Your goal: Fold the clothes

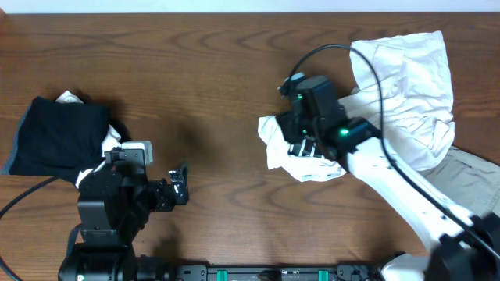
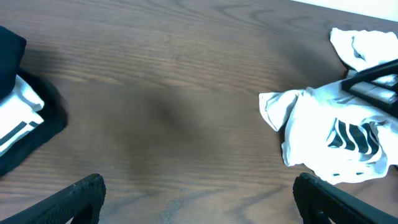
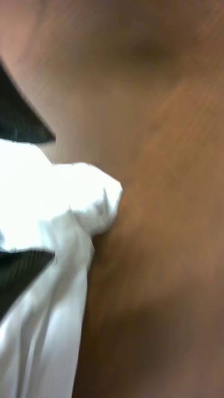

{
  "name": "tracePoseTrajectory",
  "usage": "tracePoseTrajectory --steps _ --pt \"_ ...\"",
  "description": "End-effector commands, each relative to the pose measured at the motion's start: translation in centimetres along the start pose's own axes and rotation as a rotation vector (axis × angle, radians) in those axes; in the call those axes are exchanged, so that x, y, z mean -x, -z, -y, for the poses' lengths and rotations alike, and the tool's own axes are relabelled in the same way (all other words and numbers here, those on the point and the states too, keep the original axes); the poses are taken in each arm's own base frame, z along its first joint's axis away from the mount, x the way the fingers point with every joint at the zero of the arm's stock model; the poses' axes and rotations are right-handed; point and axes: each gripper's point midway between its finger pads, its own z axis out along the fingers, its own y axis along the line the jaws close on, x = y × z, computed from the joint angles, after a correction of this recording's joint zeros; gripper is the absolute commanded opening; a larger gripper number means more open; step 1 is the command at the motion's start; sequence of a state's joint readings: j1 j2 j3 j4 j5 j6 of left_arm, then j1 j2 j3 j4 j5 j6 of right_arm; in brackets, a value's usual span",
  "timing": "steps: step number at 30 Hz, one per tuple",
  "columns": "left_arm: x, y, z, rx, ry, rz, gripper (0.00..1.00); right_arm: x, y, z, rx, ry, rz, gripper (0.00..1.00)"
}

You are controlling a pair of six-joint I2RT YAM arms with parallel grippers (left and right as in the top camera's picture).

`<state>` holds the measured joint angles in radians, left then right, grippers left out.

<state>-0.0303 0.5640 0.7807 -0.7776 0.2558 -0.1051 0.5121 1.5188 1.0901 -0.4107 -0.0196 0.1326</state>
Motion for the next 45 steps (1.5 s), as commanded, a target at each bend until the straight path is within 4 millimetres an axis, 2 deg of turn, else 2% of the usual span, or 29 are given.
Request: tracePoseTrajectory --steps 1,4,6,8,10,13,17,23,29,34,41,42,44,45 --pt "0.8 0.4 0.5 -0.016 -0.003 0.024 0.98 3.7 4.9 4.4 -0.178 -0.022 0.159 0.63" --pt "1.5 0.3 0.6 -0.021 0.031 0.050 0.98 4.6 8.7 7.9 -0.272 -0.095 0.226 0.64" --pt "2.1 0.1 0.6 -0.026 0.066 0.066 0.98 3.7 10.9 10.5 -0.332 -0.183 0.227 0.64" --pt "2.4 -0.6 0.7 -0.029 0.091 0.057 0.98 1.6 12.6 13.1 -0.392 -0.287 0.184 0.64" --pt "2.3 -1.8 1.1 -0.046 0.105 0.019 0.98 -1.3 13.5 15.7 -0.457 -0.390 0.102 0.65" --pt "1.2 -4.6 2.9 -0.112 0.079 -0.088 0.98 -5.8 14.4 18.8 -0.540 -0.516 -0.037 0.68" --pt "-1.2 -8.9 5.9 -0.179 0.008 -0.237 0.98 -10.1 15.0 21.2 -0.584 -0.644 -0.176 0.69" --pt "-6.2 -15.5 11.4 -0.278 -0.121 -0.395 0.98 -13.8 14.4 22.8 -0.593 -0.748 -0.319 0.70" --pt "-9.6 -20.2 15.0 -0.349 -0.193 -0.417 0.98 -15.5 12.9 22.9 -0.576 -0.763 -0.416 0.71" --pt "-10.5 -22.5 16.7 -0.392 -0.215 -0.379 0.98 -16.1 12.1 23.0 -0.567 -0.769 -0.455 0.71" --pt "-11.3 -24.9 17.0 -0.400 -0.194 -0.355 0.98 -16.1 12.0 23.0 -0.566 -0.769 -0.457 0.72" --pt "-11.5 -25.0 16.9 -0.396 -0.188 -0.362 0.95 -16.1 12.0 23.0 -0.566 -0.769 -0.457 0.72" --pt "-11.6 -25.0 16.9 -0.394 -0.185 -0.368 0.69 -16.1 12.0 23.0 -0.567 -0.769 -0.456 0.72" --pt "-11.4 -24.8 17.0 -0.401 -0.185 -0.363 0.52 -16.1 12.0 23.0 -0.566 -0.769 -0.456 0.72"
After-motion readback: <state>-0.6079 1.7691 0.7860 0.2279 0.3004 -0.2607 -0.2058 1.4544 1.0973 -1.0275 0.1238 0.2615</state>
